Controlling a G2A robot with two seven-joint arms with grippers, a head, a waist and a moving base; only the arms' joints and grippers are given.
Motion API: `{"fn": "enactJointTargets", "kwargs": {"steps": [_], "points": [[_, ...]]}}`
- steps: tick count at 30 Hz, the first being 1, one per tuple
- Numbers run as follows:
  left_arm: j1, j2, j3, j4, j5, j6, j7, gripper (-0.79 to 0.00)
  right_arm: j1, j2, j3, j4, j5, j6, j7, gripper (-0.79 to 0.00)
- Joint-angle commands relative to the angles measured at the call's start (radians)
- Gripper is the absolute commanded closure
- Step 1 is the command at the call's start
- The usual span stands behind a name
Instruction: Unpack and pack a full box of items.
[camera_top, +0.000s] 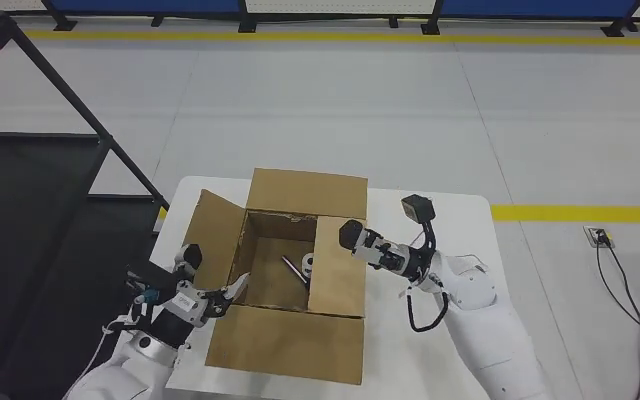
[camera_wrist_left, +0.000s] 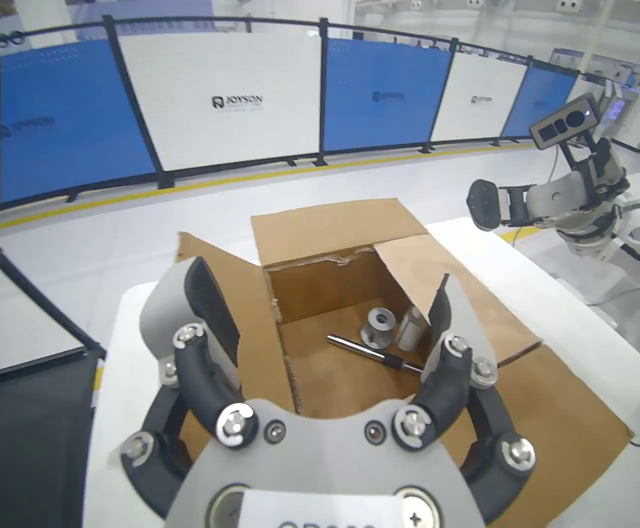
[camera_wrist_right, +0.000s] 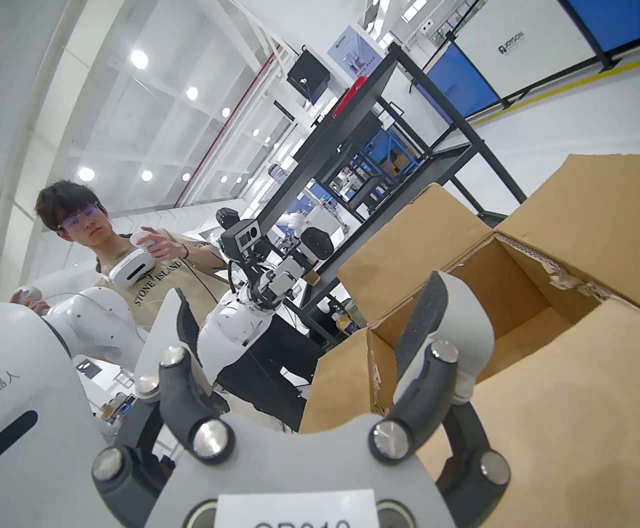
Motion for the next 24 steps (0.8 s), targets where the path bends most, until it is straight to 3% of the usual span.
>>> {"fn": "enactJointTargets", "kwargs": {"steps": [1,3,7,17,20,24], "points": [[-0.050,-0.001,0.051,0.028,-0.023,-0.007,-0.073,-0.785,-0.044,0.013,0.041,-0.037,0.000,-0.011,-0.011,-0.785],[-0.093,-0.002,0.096,0.062,-0.059,-0.032,-0.147,-0.785,-0.078,0.025,0.077,-0.064,-0.015,-0.008,-0.016,-0.785],[-0.093,-0.002,0.096,0.062,-0.059,-0.032,-0.147,-0.785,-0.128,0.042,0.139,-0.087,-0.057,0.075,-0.067,-0.785],[-0.091,-0.004,0.110,0.084,-0.112,-0.027,-0.170,-0.785,-0.131,0.042,0.141,-0.090,-0.059,0.079,-0.080,-0.785],[-0.132,-0.009,0.139,0.122,-0.221,0.018,-0.236,-0.785,-0.145,0.046,0.154,-0.089,-0.022,0.043,-0.115,-0.785],[-0.227,-0.014,0.187,0.203,-0.378,0.046,-0.379,-0.785,-0.160,0.062,0.181,-0.083,0.050,-0.004,-0.042,-0.785]]}}
